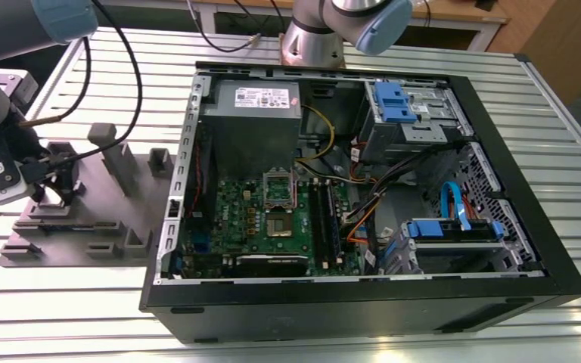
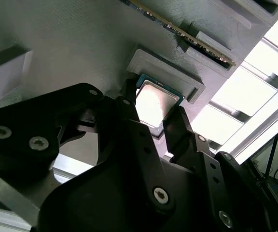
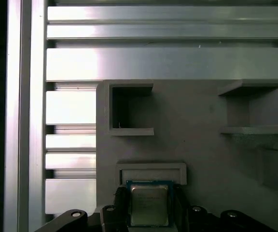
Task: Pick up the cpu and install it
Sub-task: 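Pick up the cpu and move it towards the insertion slot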
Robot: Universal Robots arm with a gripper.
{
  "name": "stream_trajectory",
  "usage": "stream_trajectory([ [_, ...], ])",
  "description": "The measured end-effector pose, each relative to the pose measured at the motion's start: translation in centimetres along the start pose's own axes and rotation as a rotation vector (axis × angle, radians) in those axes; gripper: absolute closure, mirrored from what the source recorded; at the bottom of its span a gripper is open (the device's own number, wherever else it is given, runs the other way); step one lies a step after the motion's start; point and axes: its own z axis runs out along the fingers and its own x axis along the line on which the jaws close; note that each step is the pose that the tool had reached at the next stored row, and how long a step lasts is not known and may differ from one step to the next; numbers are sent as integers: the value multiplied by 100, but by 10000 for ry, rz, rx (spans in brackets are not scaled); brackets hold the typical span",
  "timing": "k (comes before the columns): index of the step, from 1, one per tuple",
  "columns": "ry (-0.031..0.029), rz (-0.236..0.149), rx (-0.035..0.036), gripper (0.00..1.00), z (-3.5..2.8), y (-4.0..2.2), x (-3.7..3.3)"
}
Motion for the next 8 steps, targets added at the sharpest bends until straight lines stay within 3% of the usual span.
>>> stream_trajectory([
  [8,0,0,0,53,16,-1,0],
])
